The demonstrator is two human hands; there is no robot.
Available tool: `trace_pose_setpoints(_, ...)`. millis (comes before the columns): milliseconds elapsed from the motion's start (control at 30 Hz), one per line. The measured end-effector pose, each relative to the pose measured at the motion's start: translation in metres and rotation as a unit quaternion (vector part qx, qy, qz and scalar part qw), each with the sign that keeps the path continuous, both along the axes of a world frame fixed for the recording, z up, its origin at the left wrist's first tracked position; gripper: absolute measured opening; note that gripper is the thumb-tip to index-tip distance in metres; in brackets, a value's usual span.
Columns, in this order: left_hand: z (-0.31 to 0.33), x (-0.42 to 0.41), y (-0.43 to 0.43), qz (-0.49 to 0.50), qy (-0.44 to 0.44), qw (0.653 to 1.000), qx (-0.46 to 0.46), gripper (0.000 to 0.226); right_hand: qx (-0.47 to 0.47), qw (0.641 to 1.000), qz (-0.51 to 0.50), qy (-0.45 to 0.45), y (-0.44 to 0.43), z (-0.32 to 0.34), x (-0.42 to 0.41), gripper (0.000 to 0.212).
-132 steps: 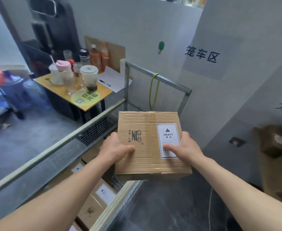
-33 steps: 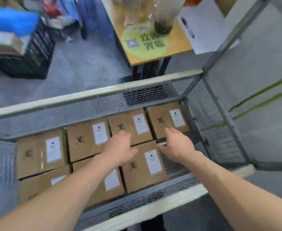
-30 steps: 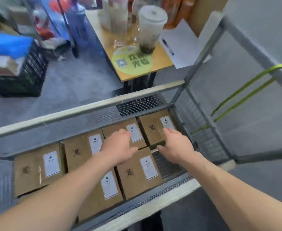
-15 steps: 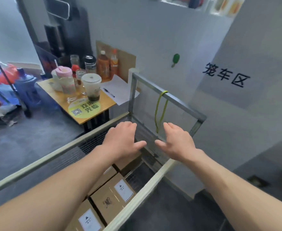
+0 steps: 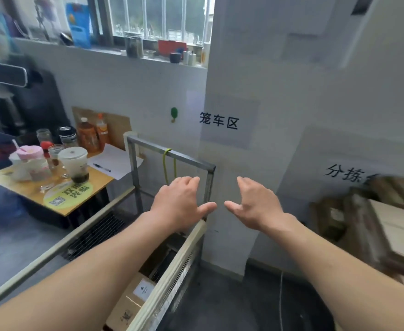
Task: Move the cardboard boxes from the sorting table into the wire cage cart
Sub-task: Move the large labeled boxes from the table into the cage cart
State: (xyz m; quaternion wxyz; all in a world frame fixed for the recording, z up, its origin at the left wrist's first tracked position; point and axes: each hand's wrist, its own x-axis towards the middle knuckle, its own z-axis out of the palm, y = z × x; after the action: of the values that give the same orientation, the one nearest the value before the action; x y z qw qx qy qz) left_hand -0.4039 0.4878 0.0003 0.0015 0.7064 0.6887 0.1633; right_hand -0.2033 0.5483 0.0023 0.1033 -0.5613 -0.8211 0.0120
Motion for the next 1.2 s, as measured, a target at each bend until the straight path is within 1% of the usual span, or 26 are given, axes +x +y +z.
trace_pose_setpoints(167,0.018,0.040,-0.004,-0.065,0.009,0.998,0.007,0.083,0.020,0.996,-0.082,-0.004,-0.038,0.020,0.053,0.072)
trace_pose_setpoints(333,0.023,0.076,-0.023,-0.140,-0.001,0.990,0.010,0.084,0.015,0.985,-0.169,-0.008,-0.090,0.029,0.097,0.075)
trace_pose_setpoints(433,0.023,0.098,-0.036,-0.183,-0.003,0.983,0.004,0.082,0.020,0.976,-0.214,-0.012,-0.125,0.028,0.120,0.070)
trace_pose_setpoints(567,0.021,0.136,-0.057,-0.247,-0.001,0.969,-0.002,0.079,0.028,0.960,-0.279,-0.014,-0.173,0.026,0.152,0.076)
trace_pose_setpoints(767,0.020,0.200,-0.086,-0.331,0.002,0.944,-0.003,0.084,0.021,0.935,-0.354,-0.008,-0.242,0.019,0.206,0.071)
trace_pose_setpoints(833,0.020,0.226,-0.098,-0.358,-0.002,0.934,-0.003,0.082,0.025,0.925,-0.379,-0.005,-0.266,0.017,0.228,0.068)
trace_pose_setpoints(900,0.020,0.254,-0.111,-0.386,-0.011,0.922,-0.003,0.080,0.021,0.914,-0.404,-0.005,-0.289,0.017,0.253,0.070)
trace_pose_setpoints(1000,0.019,0.299,-0.128,-0.421,-0.024,0.907,-0.009,0.081,0.012,0.898,-0.441,-0.010,-0.322,0.016,0.291,0.059)
trace_pose_setpoints(1033,0.018,0.315,-0.134,-0.429,-0.025,0.903,-0.013,0.083,0.009,0.892,-0.452,-0.009,-0.332,0.015,0.304,0.059)
trace_pose_setpoints(1100,0.016,0.348,-0.145,-0.441,-0.019,0.897,-0.019,0.085,-0.001,0.882,-0.472,-0.006,-0.353,0.011,0.331,0.058)
trace_pose_setpoints(1200,0.008,0.401,-0.166,-0.464,-0.003,0.885,-0.032,0.084,-0.026,0.866,-0.499,0.000,-0.384,-0.002,0.376,0.048)
